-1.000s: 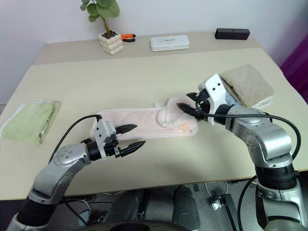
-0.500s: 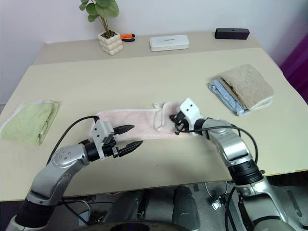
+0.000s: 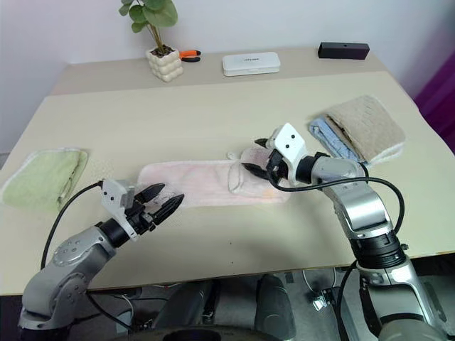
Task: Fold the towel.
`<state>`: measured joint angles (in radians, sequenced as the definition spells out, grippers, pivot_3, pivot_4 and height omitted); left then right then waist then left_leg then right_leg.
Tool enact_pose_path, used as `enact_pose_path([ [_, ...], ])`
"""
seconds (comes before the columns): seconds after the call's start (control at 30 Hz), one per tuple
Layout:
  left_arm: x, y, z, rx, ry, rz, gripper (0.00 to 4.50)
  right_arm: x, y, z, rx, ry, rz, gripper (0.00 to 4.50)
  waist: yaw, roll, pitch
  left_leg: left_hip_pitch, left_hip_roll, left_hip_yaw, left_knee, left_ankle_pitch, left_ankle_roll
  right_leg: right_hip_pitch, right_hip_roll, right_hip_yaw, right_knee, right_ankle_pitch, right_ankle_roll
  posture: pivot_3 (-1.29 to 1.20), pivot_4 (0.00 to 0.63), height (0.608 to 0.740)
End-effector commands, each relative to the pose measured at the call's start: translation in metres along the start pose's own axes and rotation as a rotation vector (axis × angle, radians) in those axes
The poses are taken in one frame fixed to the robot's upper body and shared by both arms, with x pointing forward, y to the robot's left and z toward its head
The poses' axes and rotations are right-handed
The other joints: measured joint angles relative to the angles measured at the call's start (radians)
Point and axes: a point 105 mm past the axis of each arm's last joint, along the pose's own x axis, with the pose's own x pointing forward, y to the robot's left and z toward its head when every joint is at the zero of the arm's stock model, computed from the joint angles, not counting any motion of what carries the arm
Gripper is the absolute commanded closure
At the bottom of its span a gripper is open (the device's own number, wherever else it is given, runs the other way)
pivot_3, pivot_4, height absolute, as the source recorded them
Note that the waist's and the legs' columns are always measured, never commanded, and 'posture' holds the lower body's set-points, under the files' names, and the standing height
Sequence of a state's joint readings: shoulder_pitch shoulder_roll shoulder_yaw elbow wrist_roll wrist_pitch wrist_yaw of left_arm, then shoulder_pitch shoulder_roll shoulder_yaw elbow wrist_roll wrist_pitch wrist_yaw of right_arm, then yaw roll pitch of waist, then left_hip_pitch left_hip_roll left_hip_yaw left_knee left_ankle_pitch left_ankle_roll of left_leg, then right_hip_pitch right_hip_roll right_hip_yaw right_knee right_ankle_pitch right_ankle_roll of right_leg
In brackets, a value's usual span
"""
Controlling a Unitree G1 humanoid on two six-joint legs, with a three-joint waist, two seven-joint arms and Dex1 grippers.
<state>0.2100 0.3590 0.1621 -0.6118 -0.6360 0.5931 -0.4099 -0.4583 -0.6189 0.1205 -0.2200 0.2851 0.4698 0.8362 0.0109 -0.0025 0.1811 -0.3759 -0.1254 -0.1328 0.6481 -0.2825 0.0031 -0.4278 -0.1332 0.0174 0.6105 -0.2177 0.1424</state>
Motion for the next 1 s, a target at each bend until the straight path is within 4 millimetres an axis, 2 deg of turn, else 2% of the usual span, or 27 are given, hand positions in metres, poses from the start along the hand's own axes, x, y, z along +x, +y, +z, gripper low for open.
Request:
enact_pose_path([
  [0.03,-0.028,0.000,-0.006,-0.261,-0.013,0.105,0.07,-0.002,0.018,0.034,-0.166,-0.085,0.139,0.00,-0.007,0.000,0.000,0.001,0.000,0.001,0.000,-0.002,0.000,0.000,0.000,0.002,0.000,0.000,0.000,0.00,0.150,0.740],
  [0.17,-0.038,0.014,-0.023,-0.463,0.022,0.249,0.07,0.003,0.036,0.029,-0.180,-0.090,0.228,0.00,0.008,-0.002,0.001,0.000,0.002,-0.001,0.000,-0.002,-0.001,0.000,0.001,-0.001,0.001,-0.001,0.000,0.00,0.150,0.740],
  [0.27,-0.038,0.026,-0.030,-0.593,0.023,0.336,0.07,0.007,0.041,0.027,-0.190,-0.096,0.240,0.00,0.011,-0.002,0.001,0.001,0.001,-0.002,0.003,-0.001,-0.002,0.002,0.001,-0.001,0.000,-0.001,-0.001,0.00,0.150,0.740],
  [0.43,-0.020,0.033,-0.022,-0.681,-0.004,0.335,0.07,0.011,0.046,0.027,-0.198,-0.103,0.249,0.00,0.011,-0.002,0.000,0.002,0.001,-0.001,0.004,-0.001,-0.003,0.003,0.001,-0.001,0.002,-0.001,-0.001,0.00,0.150,0.740],
  [0.57,0.002,0.041,-0.017,-0.752,-0.012,0.336,0.07,0.012,0.049,0.028,-0.207,-0.110,0.249,0.00,0.017,-0.002,0.000,0.002,0.001,-0.001,0.004,0.000,-0.003,0.003,0.001,-0.001,0.002,-0.001,-0.001,0.00,0.150,0.740],
  [0.67,0.009,0.045,-0.016,-0.759,-0.005,0.342,0.07,0.012,0.051,0.029,-0.208,-0.112,0.247,0.00,0.025,-0.002,0.000,0.002,0.001,-0.001,0.004,0.000,-0.003,0.002,0.002,-0.001,0.002,0.000,-0.001,0.00,0.150,0.740],
  [0.77,0.012,0.046,-0.016,-0.750,-0.003,0.340,1.39,0.011,0.052,0.028,-0.208,-0.110,0.243,0.00,0.027,-0.002,0.000,0.002,0.001,-0.001,0.003,0.000,-0.004,0.002,0.002,-0.001,0.002,0.000,-0.001,0.00,0.150,0.740],
  [0.97,0.010,0.053,0.005,-0.744,-0.112,0.328,4.46,0.007,0.054,0.022,-0.191,-0.086,0.217,0.00,0.029,-0.002,0.000,0.001,0.001,-0.001,0.003,0.000,-0.004,0.001,0.001,-0.001,0.001,0.000,-0.001,0.00,0.150,0.740],
  [1.0,0.009,0.054,0.008,-0.734,-0.127,0.332,4.46,0.007,0.054,0.022,-0.187,-0.083,0.214,0.00,0.028,-0.002,0.000,0.001,0.001,-0.001,0.003,0.000,-0.004,0.001,0.001,0.000,0.001,0.000,-0.001,0.00,0.150,0.740],
])
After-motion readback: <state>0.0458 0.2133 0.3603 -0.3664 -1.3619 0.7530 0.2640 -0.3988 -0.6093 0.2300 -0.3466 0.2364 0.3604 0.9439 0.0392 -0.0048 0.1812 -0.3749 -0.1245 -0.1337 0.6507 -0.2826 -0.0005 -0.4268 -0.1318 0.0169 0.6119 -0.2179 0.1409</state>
